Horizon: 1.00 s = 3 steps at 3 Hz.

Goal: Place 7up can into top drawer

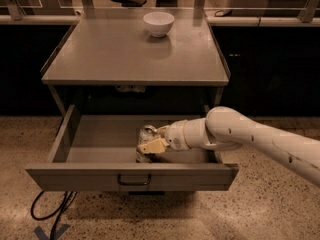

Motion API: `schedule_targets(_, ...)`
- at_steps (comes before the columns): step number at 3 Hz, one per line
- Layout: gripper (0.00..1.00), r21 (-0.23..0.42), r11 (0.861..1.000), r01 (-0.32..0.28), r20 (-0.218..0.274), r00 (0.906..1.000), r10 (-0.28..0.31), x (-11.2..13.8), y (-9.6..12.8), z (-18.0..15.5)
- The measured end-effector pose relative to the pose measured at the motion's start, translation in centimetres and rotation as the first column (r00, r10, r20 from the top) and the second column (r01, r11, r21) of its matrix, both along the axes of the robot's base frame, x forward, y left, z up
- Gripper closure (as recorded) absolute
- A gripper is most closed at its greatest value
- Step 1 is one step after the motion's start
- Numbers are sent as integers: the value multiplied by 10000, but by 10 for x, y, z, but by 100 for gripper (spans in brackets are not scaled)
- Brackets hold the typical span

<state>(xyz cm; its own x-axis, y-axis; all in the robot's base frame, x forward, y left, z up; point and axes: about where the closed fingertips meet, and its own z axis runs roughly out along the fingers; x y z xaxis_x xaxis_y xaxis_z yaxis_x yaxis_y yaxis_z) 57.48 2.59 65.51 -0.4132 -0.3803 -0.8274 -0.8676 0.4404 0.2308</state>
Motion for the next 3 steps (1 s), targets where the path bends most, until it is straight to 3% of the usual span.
schedule_targets(3, 11, 0, 10000, -2, 0, 10000, 2, 0, 0, 0)
